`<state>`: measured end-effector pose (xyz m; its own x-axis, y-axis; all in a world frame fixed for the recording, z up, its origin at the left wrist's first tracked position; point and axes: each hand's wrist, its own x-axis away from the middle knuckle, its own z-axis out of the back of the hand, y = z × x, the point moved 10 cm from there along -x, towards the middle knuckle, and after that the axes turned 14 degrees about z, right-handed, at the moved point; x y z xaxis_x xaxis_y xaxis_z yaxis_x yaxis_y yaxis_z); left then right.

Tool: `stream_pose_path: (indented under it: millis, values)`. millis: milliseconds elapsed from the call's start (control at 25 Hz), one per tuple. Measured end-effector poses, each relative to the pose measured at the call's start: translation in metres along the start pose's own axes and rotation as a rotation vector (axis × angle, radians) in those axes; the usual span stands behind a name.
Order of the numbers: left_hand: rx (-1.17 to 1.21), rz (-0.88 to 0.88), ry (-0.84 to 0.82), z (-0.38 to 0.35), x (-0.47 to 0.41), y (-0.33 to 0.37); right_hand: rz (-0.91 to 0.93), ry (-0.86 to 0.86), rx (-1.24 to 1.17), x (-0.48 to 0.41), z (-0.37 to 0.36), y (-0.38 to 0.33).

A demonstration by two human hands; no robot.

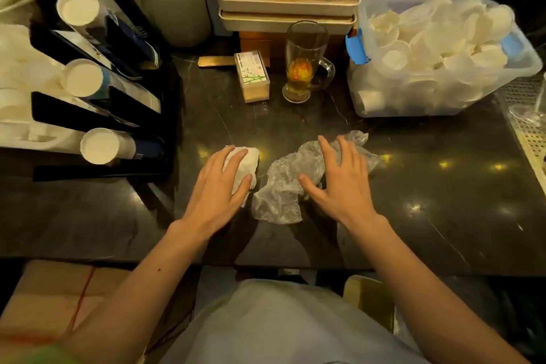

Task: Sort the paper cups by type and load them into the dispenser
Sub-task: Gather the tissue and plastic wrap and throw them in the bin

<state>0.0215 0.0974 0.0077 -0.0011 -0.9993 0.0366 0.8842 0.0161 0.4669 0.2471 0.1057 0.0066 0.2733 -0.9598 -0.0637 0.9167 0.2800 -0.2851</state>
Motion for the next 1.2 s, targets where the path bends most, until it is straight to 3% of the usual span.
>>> stream_pose_path:
  millis: [280, 560, 720, 920, 1200]
  values:
    - [-0.089, 0.129, -0.081, -0.033, -0.024, -0.008, -0.111, -0.210, 0.037, -0.013, -0.038, 0.022]
    - [-0.189, 0.212, -0.307, -0.060, -0.041, -0.039, -0.169, -0.333, -0.031, -0.012, -0.059, 0.007]
    - [-0.096, 0.202, -0.338, -0.057, -0.041, -0.040, -0.161, -0.238, -0.111, -0.012, -0.057, -0.004]
    - [0.174, 0.069, -0.238, -0.026, -0.029, -0.014, -0.201, -0.029, -0.212, 0.007, -0.029, -0.008]
    - [0.335, -0.153, -0.318, -0.042, -0.004, 0.046, -0.455, 0.228, -0.193, 0.107, 0.021, 0.009]
